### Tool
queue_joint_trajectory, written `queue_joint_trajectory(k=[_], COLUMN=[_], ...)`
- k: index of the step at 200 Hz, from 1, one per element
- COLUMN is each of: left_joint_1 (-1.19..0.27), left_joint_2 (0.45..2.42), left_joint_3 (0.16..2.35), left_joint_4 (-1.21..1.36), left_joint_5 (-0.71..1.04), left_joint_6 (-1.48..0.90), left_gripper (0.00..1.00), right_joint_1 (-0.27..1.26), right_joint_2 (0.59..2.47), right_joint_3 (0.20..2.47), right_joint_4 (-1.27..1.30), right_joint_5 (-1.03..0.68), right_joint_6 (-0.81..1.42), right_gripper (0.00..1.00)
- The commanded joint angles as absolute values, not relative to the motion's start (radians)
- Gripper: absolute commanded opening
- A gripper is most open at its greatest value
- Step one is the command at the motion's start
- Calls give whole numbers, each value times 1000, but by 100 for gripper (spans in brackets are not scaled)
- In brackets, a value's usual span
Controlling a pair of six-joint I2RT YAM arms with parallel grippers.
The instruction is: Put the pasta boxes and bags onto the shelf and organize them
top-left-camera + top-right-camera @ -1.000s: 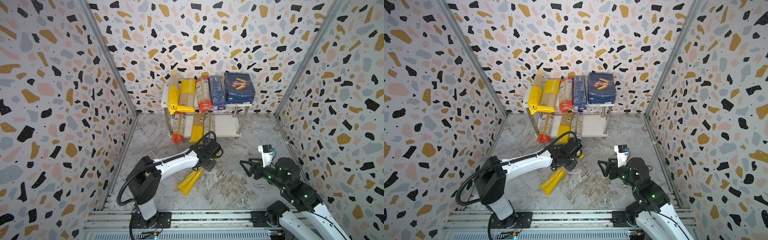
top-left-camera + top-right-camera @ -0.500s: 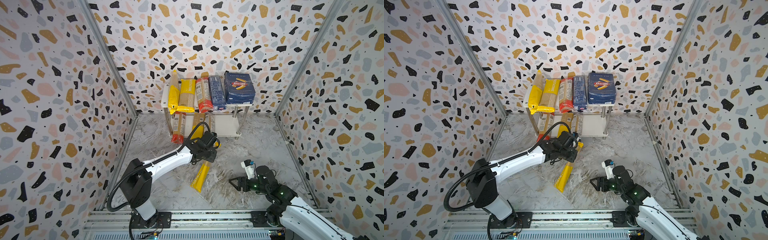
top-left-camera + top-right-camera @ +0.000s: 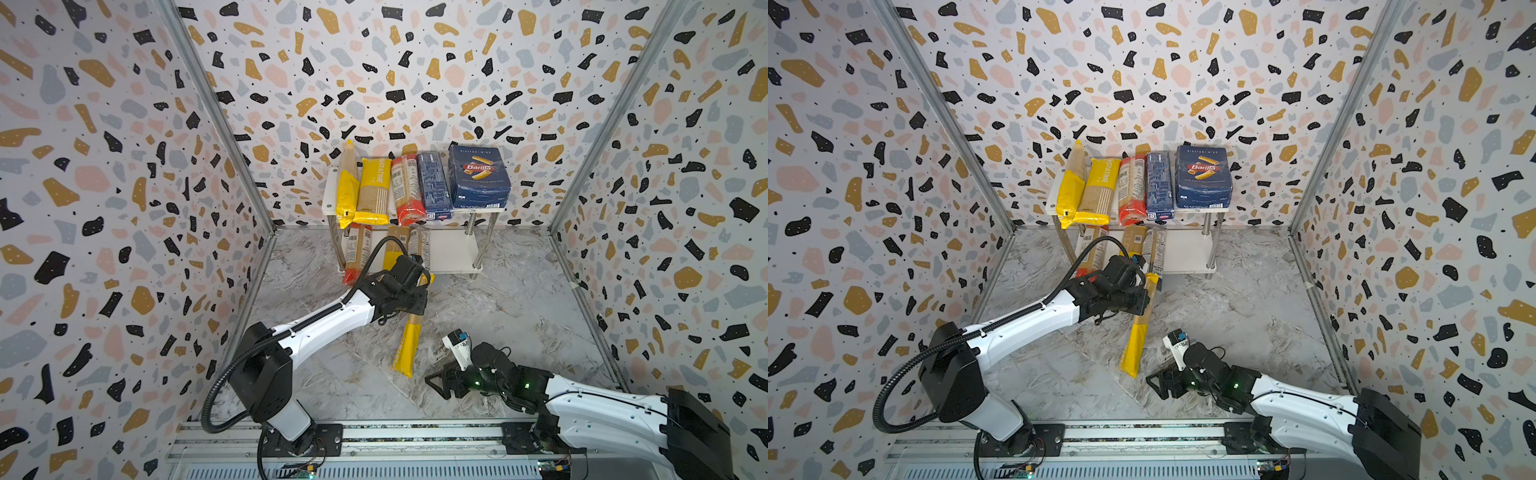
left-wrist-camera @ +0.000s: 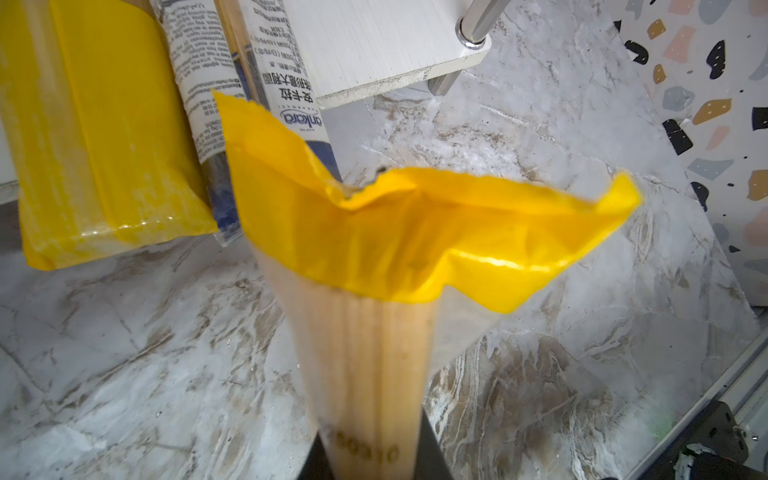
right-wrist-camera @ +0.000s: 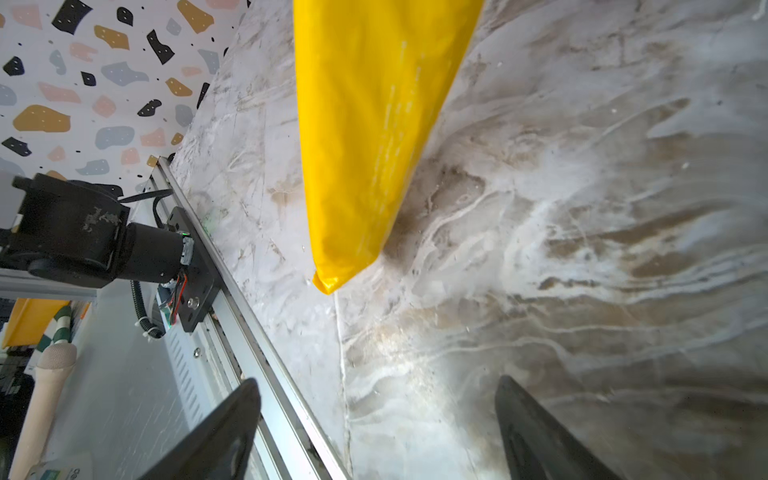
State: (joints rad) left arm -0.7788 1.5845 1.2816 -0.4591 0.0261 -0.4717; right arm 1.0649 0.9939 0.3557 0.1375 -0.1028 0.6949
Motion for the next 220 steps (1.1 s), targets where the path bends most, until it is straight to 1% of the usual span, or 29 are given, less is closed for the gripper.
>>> queue_joint_trajectory(k=[1,45,76,93,128,173,187,192,196,204,211,220], left_joint_1=[-773,-773,-773,-773,-773,-773,-773,-773,-773,-773,-773,-773], left_joint_2=[1516,1465,1441,1431,1411,1382,1376,1375,1372,1370,1369,1367], left_joint_3=[1299,1274,1255,1251,1244,1230,1224,1225,1223,1221,1220,1217], left_joint_4=[-350,-348,-333,-329,-318,-304,-297,-297,-296,-295,-296,-290], left_joint_5=[57,57,57,63,71,88,92,91,92,93,94,98], left_joint_6=[-511,-527,-540,-549,-558,-575,-581,-583,-584,-586,-588,-590], left_gripper=[0,0,0,0,0,0,0,0,0,0,0,0], right_joint_1=[1087,1089,1094,1097,1099,1099,1098,1100,1100,1100,1100,1100], right_joint_2=[1036,1186,1261,1292,1328,1357,1369,1371,1371,1369,1365,1358], right_joint_3=[425,518,561,571,564,572,580,583,581,575,573,570], right_joint_4=[232,261,289,290,369,404,411,410,416,431,432,438], right_joint_5=[13,56,43,64,48,39,22,19,13,1,0,-3], right_joint_6=[695,656,649,659,646,637,631,630,630,626,628,626], right_gripper=[89,91,91,91,90,82,76,73,67,52,41,31])
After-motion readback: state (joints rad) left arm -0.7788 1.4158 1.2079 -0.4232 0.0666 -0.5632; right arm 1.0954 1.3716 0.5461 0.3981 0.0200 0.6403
